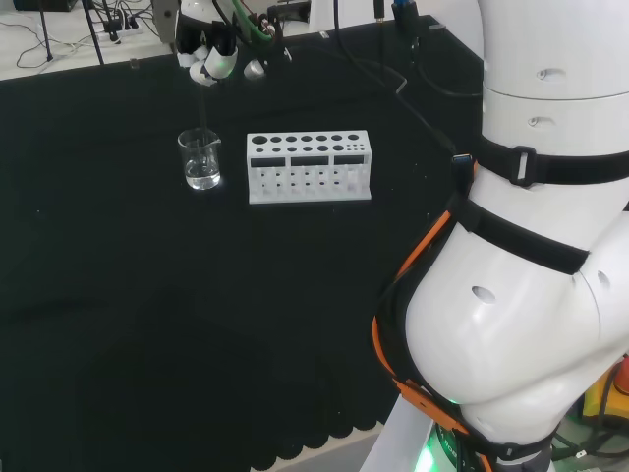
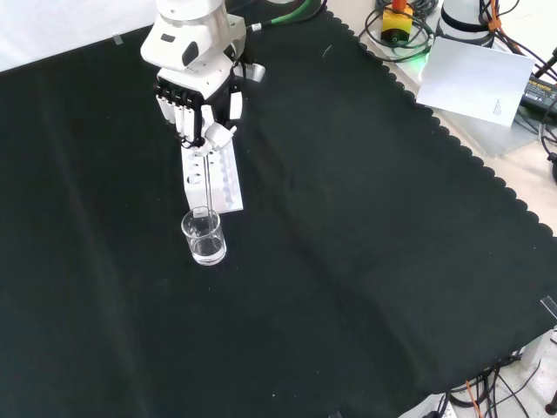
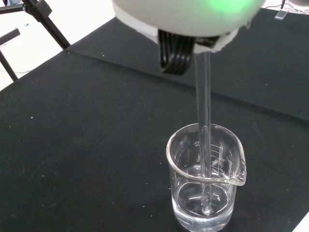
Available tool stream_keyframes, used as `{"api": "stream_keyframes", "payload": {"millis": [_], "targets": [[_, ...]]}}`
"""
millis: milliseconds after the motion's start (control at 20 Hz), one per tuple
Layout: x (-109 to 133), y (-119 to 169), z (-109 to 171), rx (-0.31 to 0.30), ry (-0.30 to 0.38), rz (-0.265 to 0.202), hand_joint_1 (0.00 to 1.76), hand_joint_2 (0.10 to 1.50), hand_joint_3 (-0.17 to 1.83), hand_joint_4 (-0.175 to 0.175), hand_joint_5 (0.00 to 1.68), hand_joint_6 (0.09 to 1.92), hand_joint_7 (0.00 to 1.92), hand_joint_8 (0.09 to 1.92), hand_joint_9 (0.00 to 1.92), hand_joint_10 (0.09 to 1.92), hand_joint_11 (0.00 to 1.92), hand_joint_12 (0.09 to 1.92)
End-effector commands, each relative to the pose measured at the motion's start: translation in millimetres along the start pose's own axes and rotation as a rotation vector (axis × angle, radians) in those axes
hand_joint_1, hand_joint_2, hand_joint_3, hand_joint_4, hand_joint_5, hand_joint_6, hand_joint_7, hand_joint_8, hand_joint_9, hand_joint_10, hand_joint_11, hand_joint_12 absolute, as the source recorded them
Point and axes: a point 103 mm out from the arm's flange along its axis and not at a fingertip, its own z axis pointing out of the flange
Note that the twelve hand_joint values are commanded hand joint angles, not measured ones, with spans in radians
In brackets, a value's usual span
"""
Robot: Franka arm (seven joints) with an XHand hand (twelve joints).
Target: Put the glass rod back on the white test tube rack.
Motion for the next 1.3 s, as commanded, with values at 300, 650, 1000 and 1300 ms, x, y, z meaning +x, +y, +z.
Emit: {"api": "stream_keyframes", "payload": {"millis": [300, 650, 1000, 1300], "targets": [[9.2, 7.4, -5.3, -0.003, -0.001, 0.004, 1.33, 0.61, 0.77, -0.175, 1.21, 0.57, 1.32, 0.91, 1.70, 0.59, 1.59, 0.96], [14.7, 7.6, -24.1, -0.027, -0.012, 0.007, 1.33, 0.61, 0.77, -0.175, 1.21, 0.57, 1.32, 0.91, 1.70, 0.59, 1.59, 0.96], [5.2, -3.0, -50.4, -0.063, -0.010, 0.021, 1.33, 0.61, 0.77, -0.175, 1.21, 0.57, 1.32, 0.91, 1.70, 0.59, 1.59, 0.96], [-14.4, -17.9, -72.2, -0.098, -0.008, 0.050, 1.33, 0.61, 0.77, -0.175, 1.21, 0.57, 1.32, 0.91, 1.71, 0.59, 1.59, 0.96]]}}
